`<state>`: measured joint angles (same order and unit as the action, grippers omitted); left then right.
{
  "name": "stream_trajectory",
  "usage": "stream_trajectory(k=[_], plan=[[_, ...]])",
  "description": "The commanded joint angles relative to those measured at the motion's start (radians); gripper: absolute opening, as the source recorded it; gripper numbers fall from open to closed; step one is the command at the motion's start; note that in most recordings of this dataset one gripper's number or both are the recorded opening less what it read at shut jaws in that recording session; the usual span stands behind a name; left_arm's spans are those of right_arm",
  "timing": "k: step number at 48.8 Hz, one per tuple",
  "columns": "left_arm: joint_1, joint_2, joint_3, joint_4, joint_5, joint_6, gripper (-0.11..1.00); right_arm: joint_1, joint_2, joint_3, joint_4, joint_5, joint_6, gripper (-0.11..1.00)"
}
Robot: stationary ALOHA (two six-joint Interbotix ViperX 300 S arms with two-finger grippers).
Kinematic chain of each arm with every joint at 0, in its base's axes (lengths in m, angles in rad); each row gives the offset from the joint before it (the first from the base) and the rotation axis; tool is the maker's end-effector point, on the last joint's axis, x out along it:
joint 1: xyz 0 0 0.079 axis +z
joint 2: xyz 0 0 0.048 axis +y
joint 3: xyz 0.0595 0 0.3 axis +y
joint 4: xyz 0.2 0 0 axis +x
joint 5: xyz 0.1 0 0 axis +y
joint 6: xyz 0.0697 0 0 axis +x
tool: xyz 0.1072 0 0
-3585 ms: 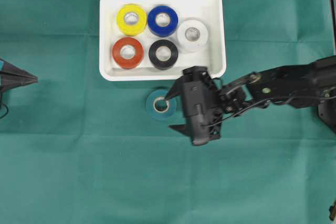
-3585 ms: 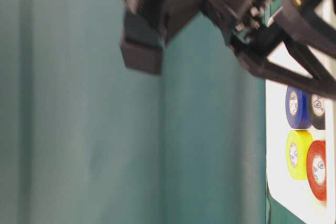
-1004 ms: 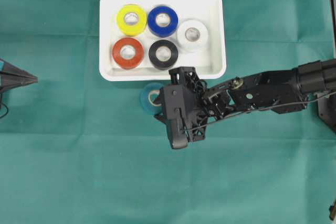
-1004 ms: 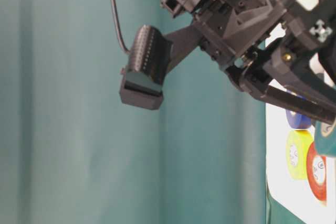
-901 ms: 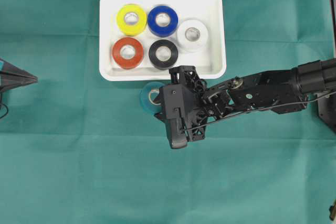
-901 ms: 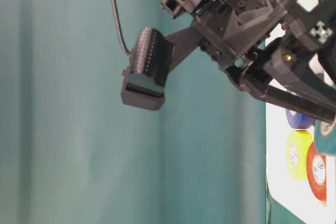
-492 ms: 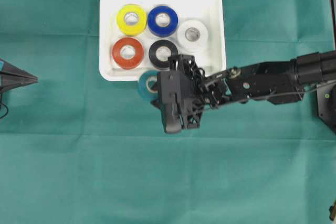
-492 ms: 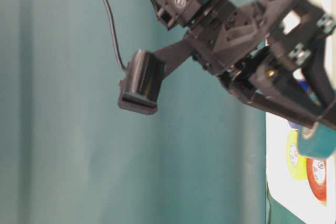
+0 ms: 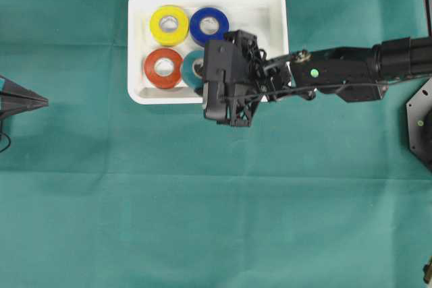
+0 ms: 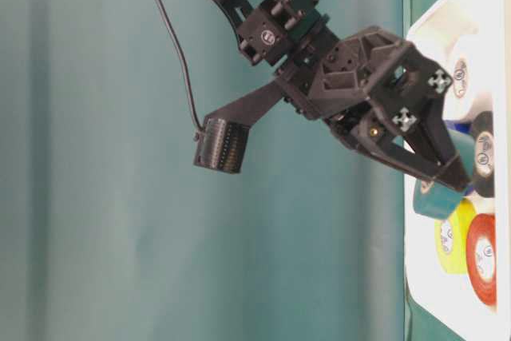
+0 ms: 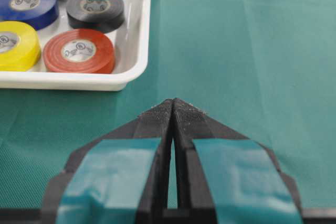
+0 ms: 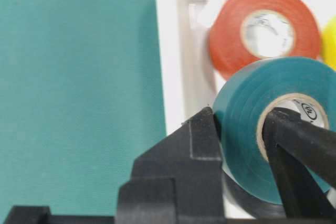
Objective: Put the tape into the white case with the right arm.
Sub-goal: 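Lift the teal roll and place it in the tray's lower-right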
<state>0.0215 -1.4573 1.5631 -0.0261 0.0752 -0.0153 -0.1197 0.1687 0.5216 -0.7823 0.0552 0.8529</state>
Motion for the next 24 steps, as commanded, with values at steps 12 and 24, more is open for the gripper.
stream_trajectory(k=[12, 24], plan=[[0.002, 0.008, -0.012, 0.002, -0.009, 0.000, 0.00, -0.026, -0.092, 0.051, 0.002, 0.000, 0.000, 0.02], [0.002, 0.008, -0.014, 0.002, -0.009, 0.000, 0.00, -0.028, -0.164, 0.150, 0.002, 0.000, 0.002, 0.02]])
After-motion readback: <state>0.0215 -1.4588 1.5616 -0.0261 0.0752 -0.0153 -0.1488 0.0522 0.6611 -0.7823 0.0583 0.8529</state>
